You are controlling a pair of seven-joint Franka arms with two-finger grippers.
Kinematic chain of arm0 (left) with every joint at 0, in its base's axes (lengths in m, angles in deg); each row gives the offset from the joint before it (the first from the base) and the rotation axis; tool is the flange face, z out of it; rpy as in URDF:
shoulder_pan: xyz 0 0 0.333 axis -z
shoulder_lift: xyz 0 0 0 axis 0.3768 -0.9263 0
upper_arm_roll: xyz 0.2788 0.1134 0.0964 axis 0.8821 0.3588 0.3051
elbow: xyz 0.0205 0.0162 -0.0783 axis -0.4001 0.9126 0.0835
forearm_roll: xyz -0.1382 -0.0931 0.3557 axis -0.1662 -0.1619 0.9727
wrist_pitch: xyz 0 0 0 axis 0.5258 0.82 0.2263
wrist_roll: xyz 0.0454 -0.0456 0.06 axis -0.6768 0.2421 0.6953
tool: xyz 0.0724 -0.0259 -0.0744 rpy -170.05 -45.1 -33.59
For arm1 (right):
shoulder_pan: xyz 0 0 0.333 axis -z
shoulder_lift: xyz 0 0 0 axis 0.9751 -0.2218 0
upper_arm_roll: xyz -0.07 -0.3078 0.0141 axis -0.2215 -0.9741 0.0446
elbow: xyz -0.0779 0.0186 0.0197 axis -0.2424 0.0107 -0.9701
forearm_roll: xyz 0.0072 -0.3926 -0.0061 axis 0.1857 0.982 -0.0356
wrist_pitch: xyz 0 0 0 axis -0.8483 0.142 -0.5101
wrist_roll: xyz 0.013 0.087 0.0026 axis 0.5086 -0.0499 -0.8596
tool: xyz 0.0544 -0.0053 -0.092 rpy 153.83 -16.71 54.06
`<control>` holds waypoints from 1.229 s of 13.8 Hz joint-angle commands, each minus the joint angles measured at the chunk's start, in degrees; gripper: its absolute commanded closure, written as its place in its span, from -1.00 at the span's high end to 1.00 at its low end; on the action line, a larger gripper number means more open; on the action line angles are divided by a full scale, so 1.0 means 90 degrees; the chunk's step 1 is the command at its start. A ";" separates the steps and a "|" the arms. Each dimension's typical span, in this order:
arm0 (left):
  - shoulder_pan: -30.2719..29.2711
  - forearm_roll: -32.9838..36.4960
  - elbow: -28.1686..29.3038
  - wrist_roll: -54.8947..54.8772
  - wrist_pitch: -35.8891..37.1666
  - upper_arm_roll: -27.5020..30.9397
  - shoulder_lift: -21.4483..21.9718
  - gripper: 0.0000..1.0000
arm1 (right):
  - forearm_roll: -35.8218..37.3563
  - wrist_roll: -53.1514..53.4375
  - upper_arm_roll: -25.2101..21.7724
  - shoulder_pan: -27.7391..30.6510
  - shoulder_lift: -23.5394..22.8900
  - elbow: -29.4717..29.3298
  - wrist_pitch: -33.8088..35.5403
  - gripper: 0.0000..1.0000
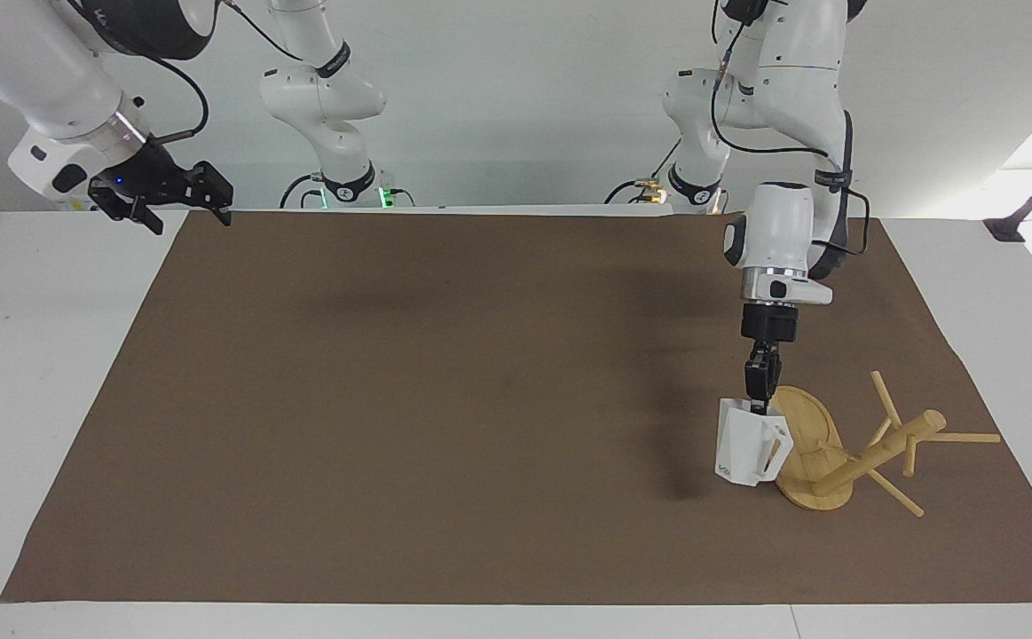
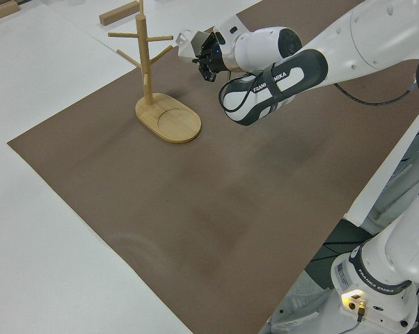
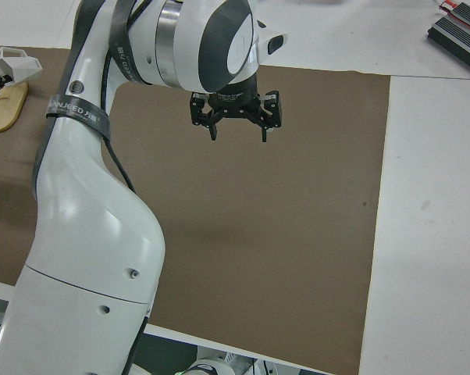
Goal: Hang cup on rack
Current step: 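Move the mug with the left gripper onto a wooden rack peg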
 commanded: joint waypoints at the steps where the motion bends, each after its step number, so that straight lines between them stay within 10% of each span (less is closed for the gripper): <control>1: -0.0135 0.0153 -0.0089 0.0266 0.0301 -0.0065 0.0038 -1.00 | 0.0157 0.0379 0.0006 0.0007 0.0307 0.0506 -0.0086 0.99; 17: -0.0584 0.0173 0.0204 0.0580 0.0615 -0.0065 0.0478 -1.00 | 0.0315 0.1014 0.0153 0.0066 0.0240 0.0560 -0.0596 0.99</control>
